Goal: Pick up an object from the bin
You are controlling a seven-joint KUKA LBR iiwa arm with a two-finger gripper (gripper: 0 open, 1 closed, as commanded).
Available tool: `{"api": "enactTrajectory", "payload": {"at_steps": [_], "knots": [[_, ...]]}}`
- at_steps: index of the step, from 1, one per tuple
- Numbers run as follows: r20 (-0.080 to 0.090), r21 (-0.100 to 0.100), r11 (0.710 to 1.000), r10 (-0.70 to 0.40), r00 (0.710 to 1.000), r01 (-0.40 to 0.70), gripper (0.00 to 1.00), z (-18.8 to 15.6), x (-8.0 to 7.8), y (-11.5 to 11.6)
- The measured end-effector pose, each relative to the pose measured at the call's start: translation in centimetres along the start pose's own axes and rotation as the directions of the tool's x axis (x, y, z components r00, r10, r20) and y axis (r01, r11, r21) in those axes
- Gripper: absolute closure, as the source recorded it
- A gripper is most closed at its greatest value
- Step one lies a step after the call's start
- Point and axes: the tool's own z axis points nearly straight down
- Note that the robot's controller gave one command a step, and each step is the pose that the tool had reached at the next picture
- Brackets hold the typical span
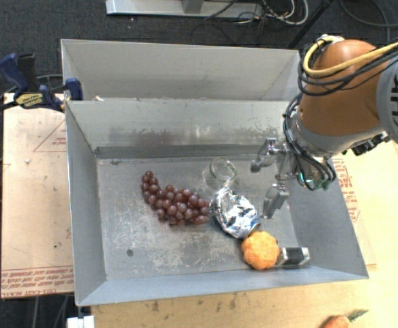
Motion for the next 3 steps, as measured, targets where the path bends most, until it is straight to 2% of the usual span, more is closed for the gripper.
{"api": "enactTrajectory", "payload": {"at_steps": [1,2,3], "knots": [[0.007,0.001,1.000,-0.001,1.000,0.001,0.00,-0.4,-0.1,0.0],[0.012,0.000,0.999,0.042,0.999,-0.042,0.00,6.3,0.1,0.1],[0.004,0.000,0.999,0.033,0.999,-0.033,0.00,10.9,0.4,0.1]]}}
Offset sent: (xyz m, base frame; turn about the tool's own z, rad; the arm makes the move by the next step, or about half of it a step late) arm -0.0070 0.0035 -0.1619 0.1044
